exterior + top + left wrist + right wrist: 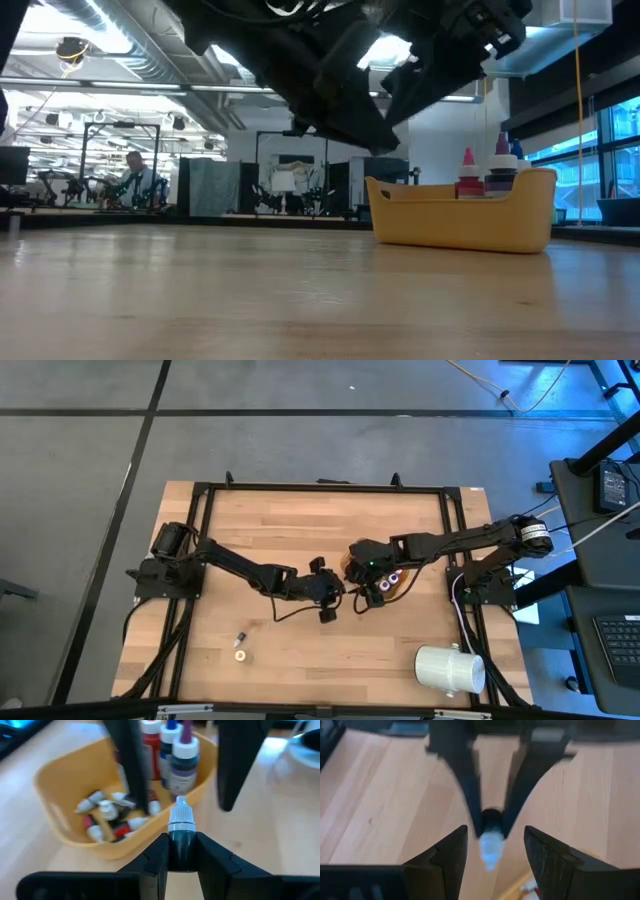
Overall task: Pick & Place food coloring
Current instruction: Put the small black food coloring bottle in the yellow bin
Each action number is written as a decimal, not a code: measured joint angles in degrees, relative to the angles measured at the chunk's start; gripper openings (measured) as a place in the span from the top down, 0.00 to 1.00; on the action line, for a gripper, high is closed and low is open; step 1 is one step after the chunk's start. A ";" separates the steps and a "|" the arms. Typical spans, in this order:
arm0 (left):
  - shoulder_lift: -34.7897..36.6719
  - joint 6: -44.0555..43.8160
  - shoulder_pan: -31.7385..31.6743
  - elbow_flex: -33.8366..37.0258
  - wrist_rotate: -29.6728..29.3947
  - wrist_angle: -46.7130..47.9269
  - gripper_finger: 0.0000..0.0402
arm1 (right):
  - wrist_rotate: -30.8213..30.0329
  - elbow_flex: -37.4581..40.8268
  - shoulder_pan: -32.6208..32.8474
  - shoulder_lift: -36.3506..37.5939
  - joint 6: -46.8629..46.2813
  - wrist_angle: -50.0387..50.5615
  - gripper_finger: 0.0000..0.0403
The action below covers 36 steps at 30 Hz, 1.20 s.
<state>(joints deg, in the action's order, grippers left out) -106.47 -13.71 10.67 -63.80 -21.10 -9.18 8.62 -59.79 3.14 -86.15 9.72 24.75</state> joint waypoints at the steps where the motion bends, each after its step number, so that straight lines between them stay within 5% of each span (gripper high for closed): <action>1: 0.40 0.49 -0.01 0.05 -0.97 0.41 0.81 | 0.00 0.00 -0.02 0.00 0.02 0.97 0.51; 23: 3.91 2.80 1.43 -0.01 -4.66 4.03 0.81 | -3.05 0.07 0.15 0.19 -0.44 -1.48 0.53; 36: 3.89 2.85 1.34 -0.01 -4.79 2.74 0.79 | -1.22 0.04 0.17 0.20 -0.70 -1.77 0.84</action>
<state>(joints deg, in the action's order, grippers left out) -102.59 -10.86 12.01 -63.81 -25.89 -6.44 7.40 -59.75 3.31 -85.95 9.02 22.98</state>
